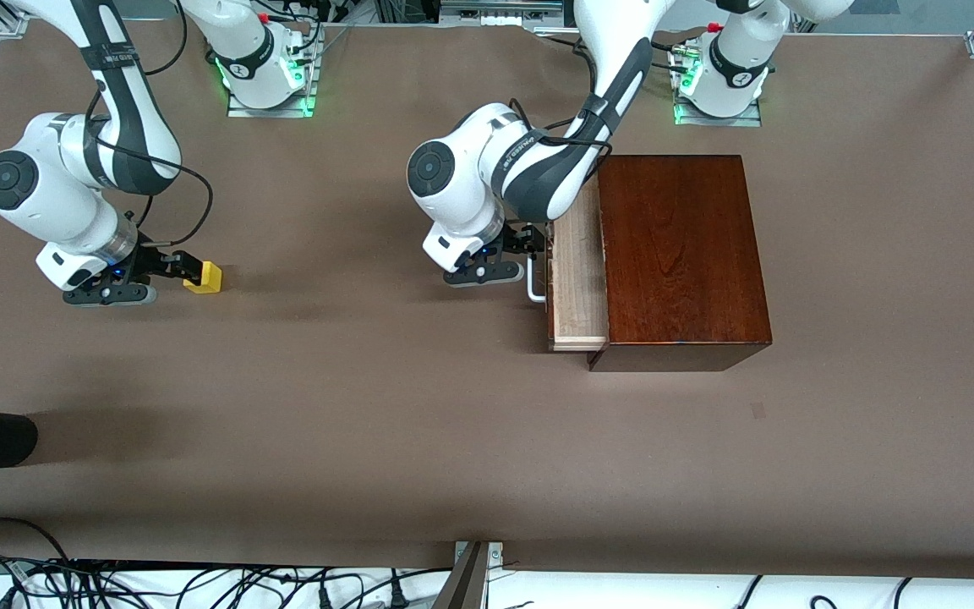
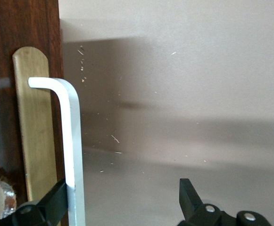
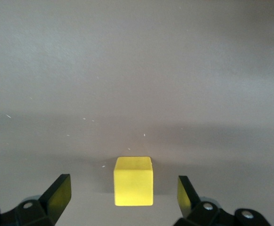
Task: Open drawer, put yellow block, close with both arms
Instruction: 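Pull the drawer open with the left gripper while the right gripper reaches the cube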
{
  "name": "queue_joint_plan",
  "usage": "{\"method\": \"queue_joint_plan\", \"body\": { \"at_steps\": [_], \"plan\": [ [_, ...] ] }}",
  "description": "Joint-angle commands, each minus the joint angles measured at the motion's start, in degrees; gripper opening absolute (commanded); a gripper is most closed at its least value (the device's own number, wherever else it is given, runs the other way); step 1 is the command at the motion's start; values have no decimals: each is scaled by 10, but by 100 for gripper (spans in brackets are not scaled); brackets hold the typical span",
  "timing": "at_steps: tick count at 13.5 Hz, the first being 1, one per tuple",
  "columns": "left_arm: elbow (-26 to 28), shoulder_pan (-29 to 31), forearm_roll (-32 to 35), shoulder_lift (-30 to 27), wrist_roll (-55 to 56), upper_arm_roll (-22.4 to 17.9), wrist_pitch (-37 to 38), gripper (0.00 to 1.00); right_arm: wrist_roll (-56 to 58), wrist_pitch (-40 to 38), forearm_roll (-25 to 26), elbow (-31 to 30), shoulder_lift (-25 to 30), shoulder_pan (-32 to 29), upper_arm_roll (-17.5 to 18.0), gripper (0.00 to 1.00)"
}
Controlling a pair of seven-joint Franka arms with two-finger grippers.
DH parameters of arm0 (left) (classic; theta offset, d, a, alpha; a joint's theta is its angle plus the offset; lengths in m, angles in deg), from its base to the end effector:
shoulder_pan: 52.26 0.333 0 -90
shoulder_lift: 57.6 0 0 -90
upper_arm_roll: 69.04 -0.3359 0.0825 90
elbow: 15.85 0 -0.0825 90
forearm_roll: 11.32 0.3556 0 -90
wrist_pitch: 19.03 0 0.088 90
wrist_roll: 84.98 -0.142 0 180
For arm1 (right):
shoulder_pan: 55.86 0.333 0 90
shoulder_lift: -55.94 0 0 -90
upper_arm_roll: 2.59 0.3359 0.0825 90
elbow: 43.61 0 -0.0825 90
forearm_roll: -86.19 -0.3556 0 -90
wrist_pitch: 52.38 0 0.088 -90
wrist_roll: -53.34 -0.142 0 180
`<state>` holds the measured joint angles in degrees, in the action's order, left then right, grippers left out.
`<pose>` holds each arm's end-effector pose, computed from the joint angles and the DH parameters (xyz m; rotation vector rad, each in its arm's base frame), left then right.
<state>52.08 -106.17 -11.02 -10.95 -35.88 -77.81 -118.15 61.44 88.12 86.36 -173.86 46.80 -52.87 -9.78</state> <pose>0.4789 -0.5187 0.2750 -2.8644 -0.0499 0.1275 0.5183 -0.0381 0.2957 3.1156 0.1124 0.0283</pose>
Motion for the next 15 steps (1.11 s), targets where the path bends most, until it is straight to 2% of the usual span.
{"method": "queue_joint_plan", "body": {
  "at_steps": [1, 9, 15],
  "plan": [
    [-60, -13, -45, 32, 22, 7, -17, 100, 19, 45, -2, -44, 17, -5, 1, 100],
    [-66, -6, -60, 23, 21, 4, -8, 100, 51, 114, -4, -74, -10, -6, -1, 100],
    [-66, -1, -57, -30, 17, 1, 85, 100, 53, 148, -4, -88, -28, -6, -4, 100]
  ]
}}
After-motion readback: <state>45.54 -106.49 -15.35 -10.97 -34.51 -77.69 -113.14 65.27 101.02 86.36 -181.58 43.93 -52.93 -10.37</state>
